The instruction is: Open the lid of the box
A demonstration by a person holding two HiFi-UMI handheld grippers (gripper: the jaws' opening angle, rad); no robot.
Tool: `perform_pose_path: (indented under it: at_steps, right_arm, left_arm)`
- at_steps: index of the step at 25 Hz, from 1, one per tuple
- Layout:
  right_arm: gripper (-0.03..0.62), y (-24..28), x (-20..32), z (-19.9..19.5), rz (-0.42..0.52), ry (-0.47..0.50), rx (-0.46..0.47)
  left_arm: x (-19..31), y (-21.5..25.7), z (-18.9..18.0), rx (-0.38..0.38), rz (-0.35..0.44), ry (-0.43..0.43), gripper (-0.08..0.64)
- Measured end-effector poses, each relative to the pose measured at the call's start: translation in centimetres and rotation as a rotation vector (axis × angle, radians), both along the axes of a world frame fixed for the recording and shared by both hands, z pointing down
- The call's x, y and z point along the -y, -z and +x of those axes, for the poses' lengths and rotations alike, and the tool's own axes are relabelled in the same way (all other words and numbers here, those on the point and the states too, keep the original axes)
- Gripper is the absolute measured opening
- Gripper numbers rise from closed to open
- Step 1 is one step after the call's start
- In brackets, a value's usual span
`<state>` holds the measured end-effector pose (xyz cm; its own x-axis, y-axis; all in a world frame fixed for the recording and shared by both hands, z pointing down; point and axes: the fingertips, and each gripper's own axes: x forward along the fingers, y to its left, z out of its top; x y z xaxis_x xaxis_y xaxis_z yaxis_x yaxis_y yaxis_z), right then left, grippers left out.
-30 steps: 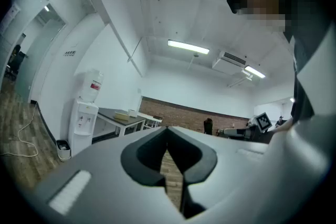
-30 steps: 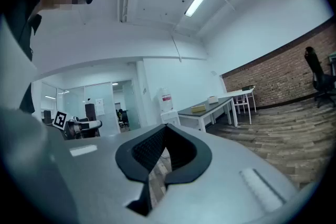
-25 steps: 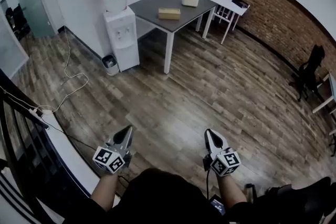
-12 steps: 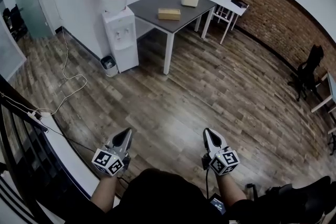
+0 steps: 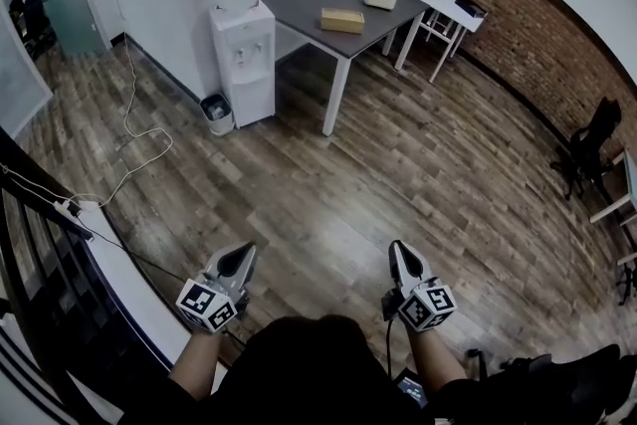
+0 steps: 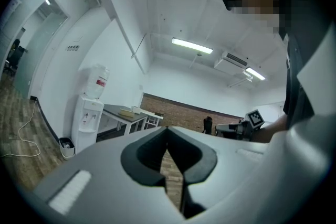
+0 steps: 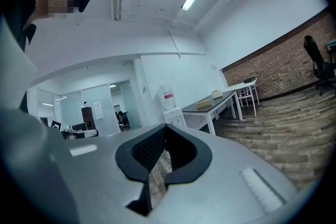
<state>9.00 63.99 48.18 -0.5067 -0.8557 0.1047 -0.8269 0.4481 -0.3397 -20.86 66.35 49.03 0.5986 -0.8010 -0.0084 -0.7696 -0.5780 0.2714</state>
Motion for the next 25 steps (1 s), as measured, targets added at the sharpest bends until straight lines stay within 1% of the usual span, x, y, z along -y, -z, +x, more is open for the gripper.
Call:
perform_pose_path:
  at_steps: [4, 7, 10, 14, 18, 22, 25]
  right_arm:
    - [0.003, -0.4, 0.5, -0.7, -0.015, -0.005, -0.016]
    - [0.003, -0.9, 2.0, 0.1, -0.025, -0.015, -0.013]
    - [0.003, -1.2, 4.2, 0.9, -0.018, -0.019, 0.004]
    - [0.003, -1.3, 7.9, 2.3, 0.007, -0.006, -0.014]
    - [0.003, -1.5, 12.0, 3.7, 0.006, -0.001, 0.002]
    - [0.003, -1.7, 15.2, 5.0, -0.015, 0.02, 0.03]
    - [0.003, -2.6, 17.1, 6.4, -0.043, 0.03, 0.016]
  left_arm:
    - [0.9, -1.1, -1.7, -0.016, -0.038, 0.023, 0.0]
    - [2.4, -1.3, -1.6, -0.018, -0.044, 0.024, 0.0]
    - [4.7, -1.4, -1.3, -0.036, -0.043, 0.033, 0.0]
    - [8.5, -0.6, 0.0, -0.029, -0.017, 0.064, 0.0]
    - [12.0, 0.2, 1.7, -0.016, 0.007, 0.088, 0.0]
    - [15.4, 0.0, 3.3, -0.01, -0.009, 0.109, 0.0]
    - [17.8, -0.4, 4.3, -0.018, -0.027, 0.13, 0.0]
